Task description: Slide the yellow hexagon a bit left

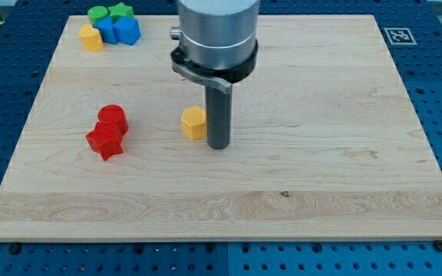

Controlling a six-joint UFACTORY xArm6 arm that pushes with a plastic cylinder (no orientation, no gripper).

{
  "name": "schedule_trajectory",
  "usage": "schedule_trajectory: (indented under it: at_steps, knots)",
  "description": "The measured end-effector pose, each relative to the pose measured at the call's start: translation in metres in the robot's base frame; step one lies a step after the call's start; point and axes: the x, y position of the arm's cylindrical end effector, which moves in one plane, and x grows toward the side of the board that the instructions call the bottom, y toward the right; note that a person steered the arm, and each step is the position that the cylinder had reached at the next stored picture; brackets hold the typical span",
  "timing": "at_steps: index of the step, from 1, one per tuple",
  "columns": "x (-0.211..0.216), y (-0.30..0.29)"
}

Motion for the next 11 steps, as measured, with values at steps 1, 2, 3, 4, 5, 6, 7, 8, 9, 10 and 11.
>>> schedule_trajectory:
  at_steps: [1, 2, 3, 4, 5, 6, 7, 8, 9, 10, 11]
  knots:
    - [0.0, -0.004]
    - [0.0, -0.005]
    - [-0.006, -0.002]
    - [-0.014, -0.001]
    - [-0.014, -0.001]
    - [-0.019, 0.0]
    - [-0.031, -0.008]
    - [-0.031, -0.025]
    - [-0.026, -0.042]
    - [-0.009, -0.052]
    - [-0.007, -0.056]
